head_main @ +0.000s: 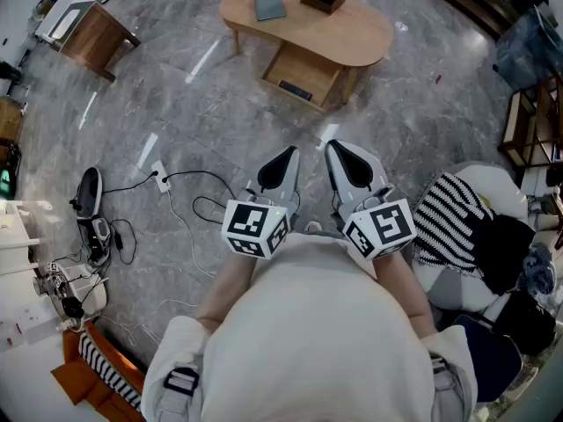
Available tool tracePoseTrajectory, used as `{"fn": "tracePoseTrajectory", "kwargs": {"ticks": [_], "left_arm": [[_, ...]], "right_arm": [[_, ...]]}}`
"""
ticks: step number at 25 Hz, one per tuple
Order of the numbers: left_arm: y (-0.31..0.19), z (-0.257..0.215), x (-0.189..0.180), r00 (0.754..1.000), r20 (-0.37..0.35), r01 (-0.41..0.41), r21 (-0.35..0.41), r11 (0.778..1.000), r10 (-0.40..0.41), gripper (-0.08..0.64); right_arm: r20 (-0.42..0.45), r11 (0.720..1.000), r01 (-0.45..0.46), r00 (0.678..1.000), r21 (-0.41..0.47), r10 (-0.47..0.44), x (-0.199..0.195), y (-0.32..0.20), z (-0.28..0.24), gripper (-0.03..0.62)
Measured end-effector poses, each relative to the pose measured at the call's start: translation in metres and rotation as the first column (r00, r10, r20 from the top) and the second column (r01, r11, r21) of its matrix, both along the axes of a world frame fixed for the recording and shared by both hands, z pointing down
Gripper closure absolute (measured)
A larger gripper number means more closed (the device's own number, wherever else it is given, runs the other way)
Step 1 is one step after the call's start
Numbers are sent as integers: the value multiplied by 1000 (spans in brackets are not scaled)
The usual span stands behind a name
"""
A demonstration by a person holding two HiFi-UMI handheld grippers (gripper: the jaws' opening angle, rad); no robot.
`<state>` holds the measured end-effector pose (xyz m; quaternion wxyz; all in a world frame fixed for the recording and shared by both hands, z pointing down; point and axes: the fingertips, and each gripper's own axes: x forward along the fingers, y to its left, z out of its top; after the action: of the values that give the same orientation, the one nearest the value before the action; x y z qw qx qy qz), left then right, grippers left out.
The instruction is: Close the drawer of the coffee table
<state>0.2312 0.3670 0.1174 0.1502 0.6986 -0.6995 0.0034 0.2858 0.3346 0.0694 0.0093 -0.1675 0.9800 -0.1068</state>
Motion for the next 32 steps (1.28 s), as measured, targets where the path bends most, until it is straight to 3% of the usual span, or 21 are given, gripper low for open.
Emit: {"fn": "tracePoseTrajectory", "kwargs": {"ticks": [11, 20, 32], "left_arm": [[8, -2, 8, 999, 10, 30, 19, 999, -30, 558], [6, 2, -15, 997, -5, 78, 8, 997, -78, 558], [-25, 18, -76, 996, -36, 84, -7, 996, -84, 558]], "right_arm": [[-5, 998, 45, 999, 32, -45, 9, 14, -2, 594], [2, 996, 86, 996, -13, -86, -5, 9, 4, 591], [-26, 996, 79, 996, -36, -80, -64, -22, 19, 591]]}}
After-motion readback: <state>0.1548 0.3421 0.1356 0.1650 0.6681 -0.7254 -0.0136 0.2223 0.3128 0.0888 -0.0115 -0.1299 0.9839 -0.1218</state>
